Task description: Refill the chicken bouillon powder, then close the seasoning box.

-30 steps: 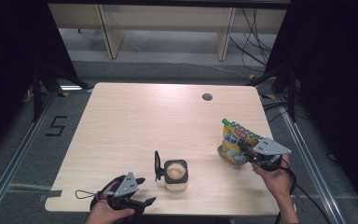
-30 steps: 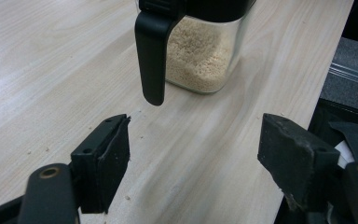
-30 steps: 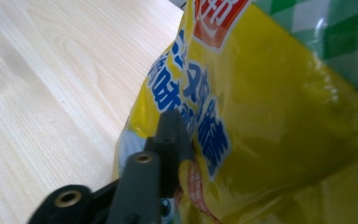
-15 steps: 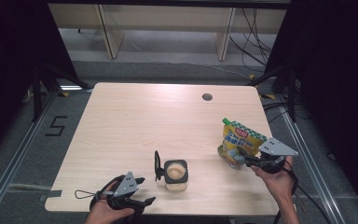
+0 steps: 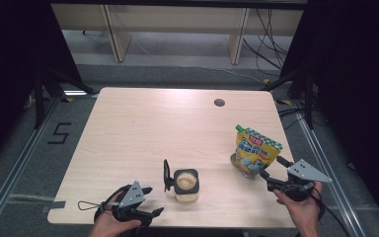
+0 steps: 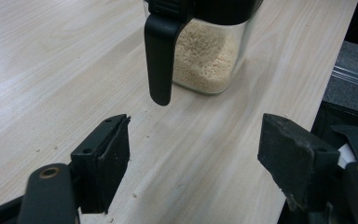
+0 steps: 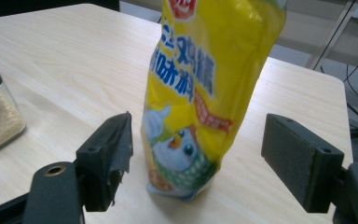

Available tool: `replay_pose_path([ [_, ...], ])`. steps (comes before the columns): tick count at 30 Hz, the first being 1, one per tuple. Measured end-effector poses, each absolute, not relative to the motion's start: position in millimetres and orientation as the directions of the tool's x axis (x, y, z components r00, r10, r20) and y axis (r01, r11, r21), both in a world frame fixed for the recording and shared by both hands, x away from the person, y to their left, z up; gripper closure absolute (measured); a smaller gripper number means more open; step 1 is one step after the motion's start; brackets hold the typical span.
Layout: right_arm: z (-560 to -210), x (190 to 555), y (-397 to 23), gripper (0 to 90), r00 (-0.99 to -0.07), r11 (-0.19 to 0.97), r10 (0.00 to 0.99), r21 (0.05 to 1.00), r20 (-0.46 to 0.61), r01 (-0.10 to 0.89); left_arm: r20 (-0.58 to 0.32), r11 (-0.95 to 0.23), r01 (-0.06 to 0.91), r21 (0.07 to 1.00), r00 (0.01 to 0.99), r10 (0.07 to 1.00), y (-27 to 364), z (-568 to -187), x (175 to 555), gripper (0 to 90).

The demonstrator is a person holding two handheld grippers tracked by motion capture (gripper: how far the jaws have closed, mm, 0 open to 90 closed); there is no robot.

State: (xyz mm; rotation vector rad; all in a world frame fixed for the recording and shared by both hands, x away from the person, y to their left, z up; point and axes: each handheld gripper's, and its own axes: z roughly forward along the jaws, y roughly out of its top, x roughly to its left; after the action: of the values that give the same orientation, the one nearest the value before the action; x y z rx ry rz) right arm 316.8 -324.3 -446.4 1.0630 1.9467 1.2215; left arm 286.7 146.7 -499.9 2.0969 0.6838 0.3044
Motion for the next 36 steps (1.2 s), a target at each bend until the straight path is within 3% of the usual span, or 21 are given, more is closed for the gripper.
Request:
replay_pose_path([
  [16, -462.3, 293.8, -323.0, 16.2, -0.485, 0.268, 0.873, 0.889, -0.06, 0.372, -0.028, -0.464, 0.357, 0.811, 0.816, 0.578, 148.4, -499.9, 289.6, 21.9],
  [24, -466.0, 279.9, -313.6, 15.8, -0.507, 0.255, 0.862, 0.868, -0.004, 0.426, -0.027, -0.468, 0.36, 0.807, 0.814, 0.58, 148.2, -500.0, 289.0, 21.8],
  [26, -467.4, 280.4, -313.8, 15.8, -0.532, 0.296, 0.846, 0.868, -0.044, 0.399, -0.031, -0.46, 0.364, 0.81, 0.81, 0.585, 148.1, -500.0, 288.6, 21.8],
  [31, -469.9, 279.6, -308.9, 16.0, -0.56, 0.31, 0.828, 0.858, -0.03, 0.41, -0.013, -0.482, 0.356, 0.8, 0.815, 0.579, 152.1, -499.2, 289.7, 21.8],
  [34, -470.4, 281.7, -308.0, 16.0, -0.567, 0.358, 0.818, 0.855, -0.093, 0.376, -0.031, -0.457, 0.373, 0.807, 0.801, 0.598, 151.5, -500.8, 288.7, 21.8],
  [36, -470.4, 279.3, -303.7, 16.1, -0.563, 0.334, 0.825, 0.844, -0.047, 0.42, -0.024, -0.459, 0.367, 0.809, 0.801, 0.599, 152.1, -501.0, 288.7, 21.9],
])
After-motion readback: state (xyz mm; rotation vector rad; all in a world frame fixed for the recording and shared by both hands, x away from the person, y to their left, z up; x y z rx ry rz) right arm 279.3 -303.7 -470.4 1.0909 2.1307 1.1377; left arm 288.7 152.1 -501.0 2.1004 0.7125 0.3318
